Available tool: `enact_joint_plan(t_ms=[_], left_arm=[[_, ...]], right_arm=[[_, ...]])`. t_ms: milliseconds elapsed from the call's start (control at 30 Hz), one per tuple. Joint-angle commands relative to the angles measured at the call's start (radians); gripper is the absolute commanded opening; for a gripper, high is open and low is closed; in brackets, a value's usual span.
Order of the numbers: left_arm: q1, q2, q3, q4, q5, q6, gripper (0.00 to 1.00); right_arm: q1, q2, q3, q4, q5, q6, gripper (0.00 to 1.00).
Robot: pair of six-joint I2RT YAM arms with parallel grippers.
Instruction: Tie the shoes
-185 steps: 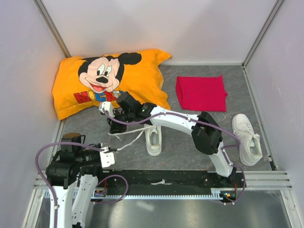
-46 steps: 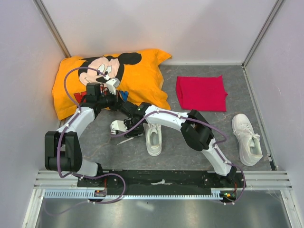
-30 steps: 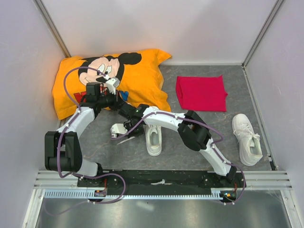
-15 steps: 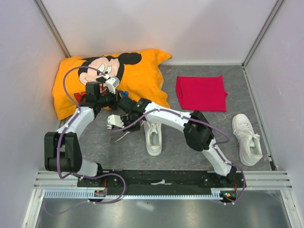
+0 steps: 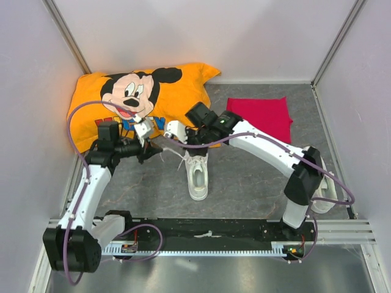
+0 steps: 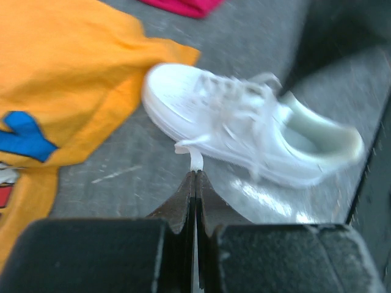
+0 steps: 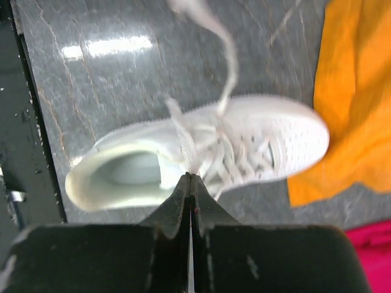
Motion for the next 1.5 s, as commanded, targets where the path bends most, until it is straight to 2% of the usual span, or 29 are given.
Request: enact_joint_plan(t_ms=[0, 67, 300, 367, 533, 567, 600, 667, 700, 767, 833, 867, 900, 967, 1000, 1033, 1200, 1300, 1467], left_arm=[[0.001, -0.12, -0.103, -0.303, 0.119, 0.414, 0.02], [-0.008, -0.164, -0.153, -0.398, 0.117, 0.49, 0.02], [-0.074, -0.308, -0.279, -0.696, 0.037, 0.991, 0.01], [-0.076, -0.337, -0.302, -0.693, 0.02, 1.016, 0.02], [-0.088, -0.293, -0.307, -0.739, -0.057, 1.203, 0.02], [-0.088, -0.281, -0.304, -0.73, -0.067, 1.202, 0.05], [-0.088, -0.274, -0.296, -0.713, -0.07, 1.143, 0.17], [-0.088, -0.253, -0.235, -0.65, -0.038, 1.046, 0.3], [-0.088, -0.242, -0.209, -0.63, -0.018, 0.95, 0.36], [-0.088, -0.198, -0.129, -0.564, 0.055, 0.87, 0.4], [-0.088, -0.161, -0.071, -0.465, 0.115, 0.68, 0.44], [-0.088, -0.144, -0.057, -0.335, 0.122, 0.597, 0.45], [-0.089, -0.098, -0.043, -0.285, 0.126, 0.467, 0.46], [-0.097, -0.051, -0.008, -0.135, 0.113, 0.365, 0.47], [-0.121, -0.009, -0.002, -0.078, 0.087, 0.229, 0.48], [-0.135, 0.018, 0.008, -0.014, 0.03, 0.163, 0.47], [-0.23, 0.163, 0.055, 0.204, -0.03, -0.13, 0.46], [-0.273, 0.252, 0.089, 0.26, -0.056, -0.223, 0.43], [-0.313, 0.364, 0.144, 0.264, -0.095, -0.272, 0.4]], right_arm=[[-0.042, -0.129, -0.101, -0.005, -0.059, 0.125, 0.0], [-0.065, -0.176, -0.135, 0.0, -0.085, 0.149, 0.0], [-0.102, -0.281, -0.255, 0.007, -0.143, 0.208, 0.0], [-0.11, -0.296, -0.27, 0.007, -0.148, 0.226, 0.0], [-0.143, -0.315, -0.33, 0.013, -0.143, 0.252, 0.0], [-0.145, -0.313, -0.335, 0.015, -0.146, 0.257, 0.0], [-0.147, -0.313, -0.338, 0.018, -0.148, 0.257, 0.0], [-0.147, -0.301, -0.332, 0.03, -0.146, 0.266, 0.0], [-0.147, -0.298, -0.324, 0.035, -0.146, 0.266, 0.0], [-0.15, -0.287, -0.315, 0.05, -0.145, 0.277, 0.0], [-0.154, -0.278, -0.304, 0.064, -0.161, 0.292, 0.0], [-0.157, -0.276, -0.302, 0.069, -0.169, 0.3, 0.0], [-0.156, -0.276, -0.302, 0.073, -0.172, 0.31, 0.0], [-0.16, -0.276, -0.309, 0.09, -0.181, 0.324, 0.0], [-0.163, -0.275, -0.318, 0.096, -0.184, 0.344, 0.0], [-0.166, -0.272, -0.324, 0.118, -0.186, 0.355, 0.0], [-0.206, -0.273, -0.373, 0.203, -0.21, 0.447, 0.0], [-0.24, -0.267, -0.399, 0.253, -0.239, 0.497, 0.0], [-0.249, -0.249, -0.43, 0.282, -0.27, 0.507, 0.0]])
